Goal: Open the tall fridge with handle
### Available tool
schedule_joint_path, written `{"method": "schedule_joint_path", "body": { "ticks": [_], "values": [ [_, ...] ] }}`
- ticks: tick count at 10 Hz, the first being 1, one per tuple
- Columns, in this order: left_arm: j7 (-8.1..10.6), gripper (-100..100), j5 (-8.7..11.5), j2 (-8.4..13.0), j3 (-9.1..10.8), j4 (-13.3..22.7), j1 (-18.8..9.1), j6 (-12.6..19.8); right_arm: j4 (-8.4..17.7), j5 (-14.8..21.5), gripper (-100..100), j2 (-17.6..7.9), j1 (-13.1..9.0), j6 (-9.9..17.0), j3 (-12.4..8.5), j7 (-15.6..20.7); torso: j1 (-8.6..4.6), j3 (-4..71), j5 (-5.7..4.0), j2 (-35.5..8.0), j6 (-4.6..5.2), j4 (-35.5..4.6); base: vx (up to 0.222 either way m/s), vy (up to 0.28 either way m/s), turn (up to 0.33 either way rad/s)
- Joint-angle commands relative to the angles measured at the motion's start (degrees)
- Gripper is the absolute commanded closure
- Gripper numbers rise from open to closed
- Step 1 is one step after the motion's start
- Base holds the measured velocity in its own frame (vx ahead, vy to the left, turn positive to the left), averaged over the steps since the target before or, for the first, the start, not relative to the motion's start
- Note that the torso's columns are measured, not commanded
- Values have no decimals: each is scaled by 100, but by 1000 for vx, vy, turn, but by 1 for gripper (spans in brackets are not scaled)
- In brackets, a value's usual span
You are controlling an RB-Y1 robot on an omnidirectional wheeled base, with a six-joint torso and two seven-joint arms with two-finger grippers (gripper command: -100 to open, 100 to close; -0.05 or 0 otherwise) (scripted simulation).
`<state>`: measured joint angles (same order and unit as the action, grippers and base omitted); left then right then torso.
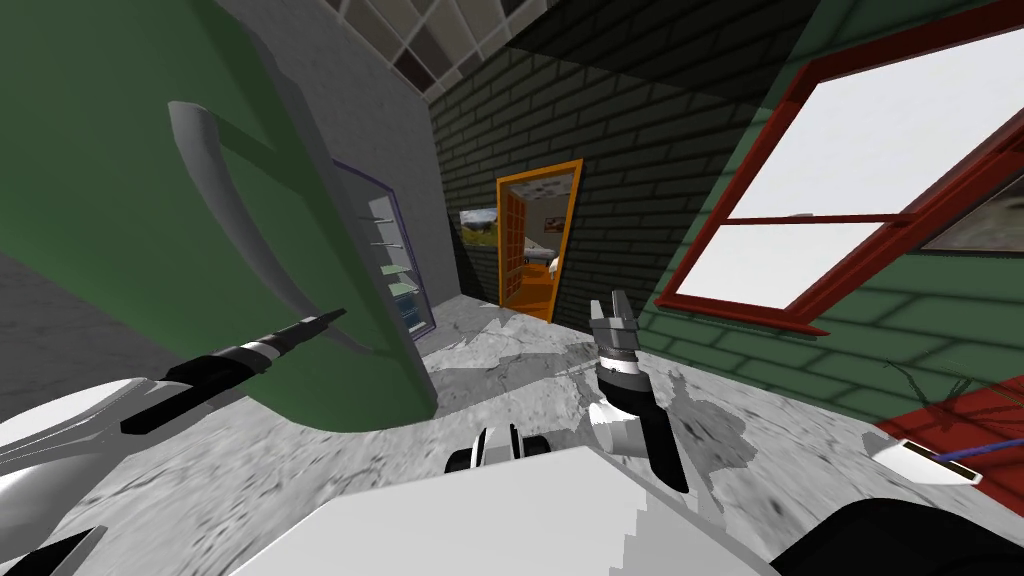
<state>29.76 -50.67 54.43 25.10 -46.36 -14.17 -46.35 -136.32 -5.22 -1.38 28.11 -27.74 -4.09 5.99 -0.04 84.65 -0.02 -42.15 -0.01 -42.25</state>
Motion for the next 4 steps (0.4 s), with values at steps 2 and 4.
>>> {"method": "schedule_joint_path", "body": {
  "ticks": [2,4],
  "values": [
    [0,0,0,1,1,1,2,0,0,0,0,0,0,0,0,0,2,-3,1,-5,5,-1,0,0,0],
    [0,0,0,1,2,1,2,0,0,0,0,0,0,0,0,0,5,-7,3,-12,2,-3,0,0,0]
  ]
}}
